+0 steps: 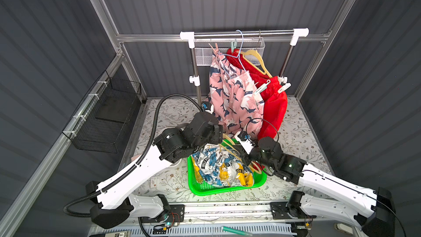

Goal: Remove the clothespins securing shorts to the hanger
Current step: Adjust the hanger.

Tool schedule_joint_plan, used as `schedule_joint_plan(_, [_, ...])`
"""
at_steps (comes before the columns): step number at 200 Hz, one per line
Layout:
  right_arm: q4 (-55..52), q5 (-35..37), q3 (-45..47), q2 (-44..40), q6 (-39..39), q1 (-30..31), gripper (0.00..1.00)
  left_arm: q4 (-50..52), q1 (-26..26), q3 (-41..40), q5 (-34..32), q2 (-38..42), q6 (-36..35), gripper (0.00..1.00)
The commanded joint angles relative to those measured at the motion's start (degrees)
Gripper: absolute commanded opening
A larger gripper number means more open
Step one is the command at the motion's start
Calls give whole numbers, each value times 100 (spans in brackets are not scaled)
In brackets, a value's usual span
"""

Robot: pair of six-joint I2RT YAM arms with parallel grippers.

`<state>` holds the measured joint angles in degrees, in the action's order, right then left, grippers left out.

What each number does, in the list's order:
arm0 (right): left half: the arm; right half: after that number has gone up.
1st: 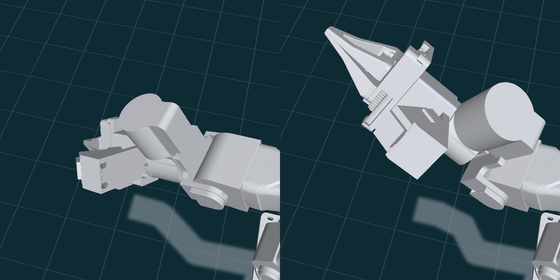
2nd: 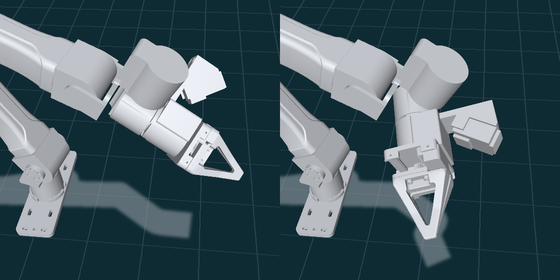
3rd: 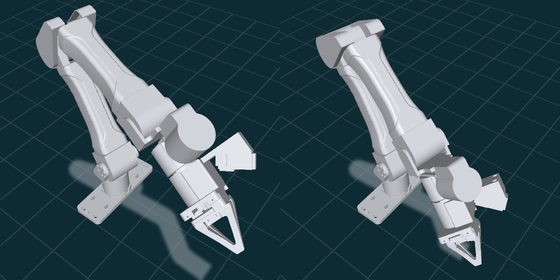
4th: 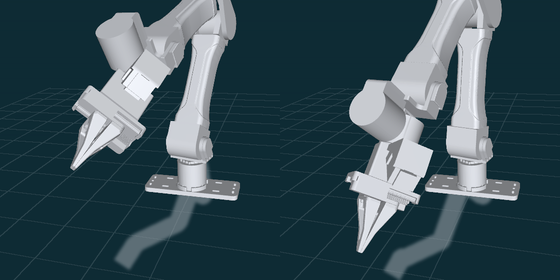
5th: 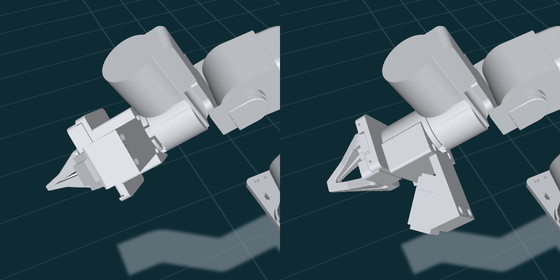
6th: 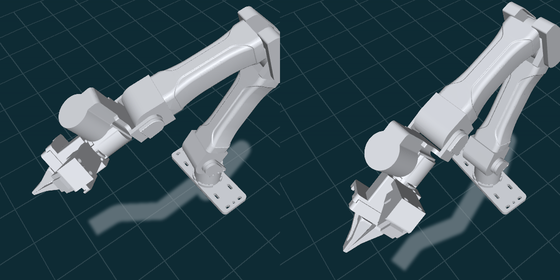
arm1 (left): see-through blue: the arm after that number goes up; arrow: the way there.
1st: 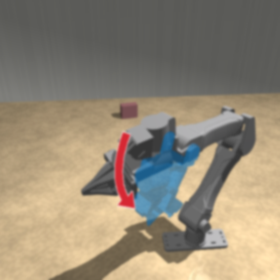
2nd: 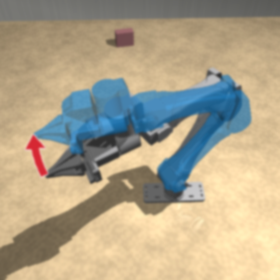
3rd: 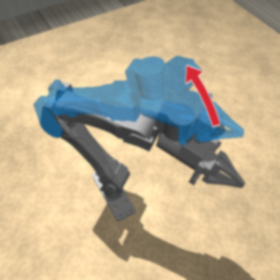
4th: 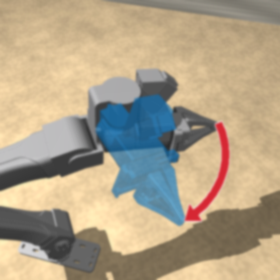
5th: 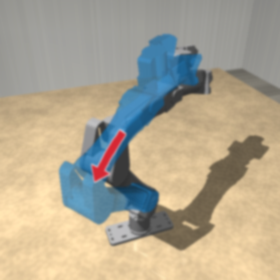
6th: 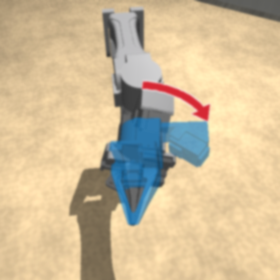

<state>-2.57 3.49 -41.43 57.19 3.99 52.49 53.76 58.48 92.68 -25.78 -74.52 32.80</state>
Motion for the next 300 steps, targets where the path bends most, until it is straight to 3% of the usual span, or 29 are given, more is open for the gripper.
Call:
schedule_joint_plan(1, [366, 436, -115, 75, 341, 111, 0, 699, 14, 461, -146, -269, 81, 73])
schedule_joint_plan(104, [450, 902, -251, 486, 704, 359, 0, 1084, 14, 1117, -488, -1025, -254, 73])
schedule_joint_plan(162, [453, 970, -253, 375, 735, 433, 0, 1715, -58, 1307, -1196, -1260, 23, 72])
schedule_joint_plan(228, [476, 1056, -259, 497, 748, 593, 0, 1453, -719, 1182, -875, -1038, 26, 70])
schedule_joint_plan(300, [512, 1075, -301, 548, 766, 720, 0, 1283, -1119, 1246, -596, -1456, -198, 72])
